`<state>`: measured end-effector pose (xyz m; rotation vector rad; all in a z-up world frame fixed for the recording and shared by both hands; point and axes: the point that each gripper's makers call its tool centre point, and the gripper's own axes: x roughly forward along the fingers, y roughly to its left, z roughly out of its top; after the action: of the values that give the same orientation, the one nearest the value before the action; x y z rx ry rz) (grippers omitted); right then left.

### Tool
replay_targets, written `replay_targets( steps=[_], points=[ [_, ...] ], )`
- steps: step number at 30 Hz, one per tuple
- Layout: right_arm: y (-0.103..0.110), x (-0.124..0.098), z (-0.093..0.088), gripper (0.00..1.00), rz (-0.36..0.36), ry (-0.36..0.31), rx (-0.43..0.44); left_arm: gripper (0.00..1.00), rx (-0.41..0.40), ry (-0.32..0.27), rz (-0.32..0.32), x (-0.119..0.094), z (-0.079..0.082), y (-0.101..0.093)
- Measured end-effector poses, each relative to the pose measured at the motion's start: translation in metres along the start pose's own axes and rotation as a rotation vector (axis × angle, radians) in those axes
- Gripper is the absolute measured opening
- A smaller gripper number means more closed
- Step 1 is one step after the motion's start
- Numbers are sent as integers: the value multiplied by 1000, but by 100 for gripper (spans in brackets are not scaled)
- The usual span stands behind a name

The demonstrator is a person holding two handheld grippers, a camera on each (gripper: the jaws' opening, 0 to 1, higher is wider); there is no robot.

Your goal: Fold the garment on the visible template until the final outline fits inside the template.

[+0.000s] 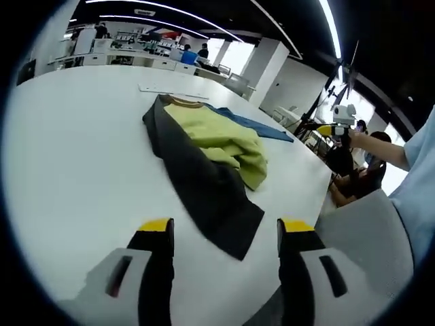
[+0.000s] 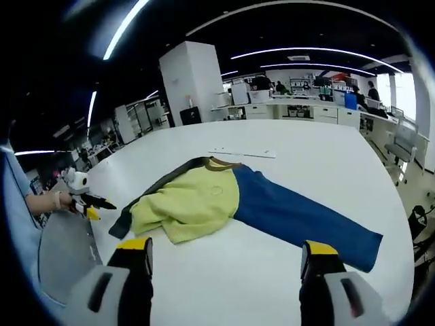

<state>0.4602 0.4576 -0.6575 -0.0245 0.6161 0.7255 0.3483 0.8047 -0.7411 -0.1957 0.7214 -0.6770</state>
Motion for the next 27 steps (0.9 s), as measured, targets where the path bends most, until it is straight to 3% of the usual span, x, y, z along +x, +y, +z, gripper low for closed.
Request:
replay_targets(
  steps=[4,12,17,27],
  points=[
    [0,0,1,90,6,3,-5,55,6,45,7,3,-12,-5],
    [3,2,2,88,24,7,-16,38,-20,93,3,4,-25,-13],
    [5,4,2,86,34,3,-17,33,-14,117,-1,8,-32,-17],
    [4,1,0,84,44,2,-12,16,14,137,25,13,-33,-15]
  ],
)
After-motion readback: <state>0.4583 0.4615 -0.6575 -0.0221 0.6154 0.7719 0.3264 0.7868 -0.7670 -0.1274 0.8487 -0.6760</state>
